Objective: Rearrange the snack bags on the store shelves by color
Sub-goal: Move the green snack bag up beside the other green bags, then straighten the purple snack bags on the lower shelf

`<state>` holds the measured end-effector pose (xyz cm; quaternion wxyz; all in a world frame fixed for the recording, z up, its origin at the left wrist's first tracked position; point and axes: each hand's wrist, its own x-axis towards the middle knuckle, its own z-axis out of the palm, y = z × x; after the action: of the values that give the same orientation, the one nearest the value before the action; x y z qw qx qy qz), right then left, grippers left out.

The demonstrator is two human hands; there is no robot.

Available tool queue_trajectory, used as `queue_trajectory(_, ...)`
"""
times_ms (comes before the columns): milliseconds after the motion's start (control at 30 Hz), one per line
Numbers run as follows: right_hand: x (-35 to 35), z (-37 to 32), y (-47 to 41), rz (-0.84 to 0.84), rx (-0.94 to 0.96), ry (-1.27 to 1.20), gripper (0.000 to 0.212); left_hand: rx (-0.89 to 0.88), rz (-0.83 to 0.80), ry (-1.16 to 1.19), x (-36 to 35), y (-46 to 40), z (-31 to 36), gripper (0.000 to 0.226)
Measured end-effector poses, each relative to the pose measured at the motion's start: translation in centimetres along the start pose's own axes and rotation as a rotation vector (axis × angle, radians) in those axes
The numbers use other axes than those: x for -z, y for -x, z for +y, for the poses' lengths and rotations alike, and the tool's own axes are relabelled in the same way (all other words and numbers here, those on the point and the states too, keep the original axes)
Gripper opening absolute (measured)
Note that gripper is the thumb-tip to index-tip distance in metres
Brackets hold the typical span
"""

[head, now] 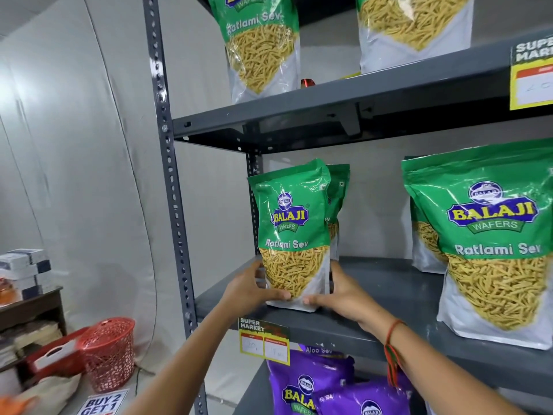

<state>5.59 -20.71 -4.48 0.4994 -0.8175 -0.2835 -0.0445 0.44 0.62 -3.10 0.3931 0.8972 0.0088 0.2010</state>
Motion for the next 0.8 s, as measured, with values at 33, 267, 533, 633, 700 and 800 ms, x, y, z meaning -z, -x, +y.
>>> queue_trajectory(33,0.0,0.0,0.0,0.003,-0.004,-0.003,0.084,0.005,-0.004,0.001,0.0,0.1,0.1,0.073)
queue_trajectory(267,1.5,-0.4,1.6,-0.006,-0.045,-0.010,0.115,-0.022,0.103,-0.008,-0.6,2.7,0.9,0.106)
queue_trajectory(533,3.1,-2.0,10.3,0.228,0.071,-0.218,0.070,-0.100,0.406,0.192,-3.9,10.1,3.2,0.083)
queue_trajectory(633,3.3,-1.0,14.4,0.199,0.095,-0.212,0.047,-0.088,0.413,0.268,-7.0,13.7,3.0,0.071)
queue_trajectory(700,3.2,0.2,17.1,0.169,0.056,-0.214,0.037,-0.064,0.387,0.273,-9.7,16.1,1.9,0.061)
queue_trajectory(800,2.7,4.1,20.1,0.157,-0.053,-0.238,0.028,0.048,0.315,0.262,-13.9,19.3,-0.8,0.058)
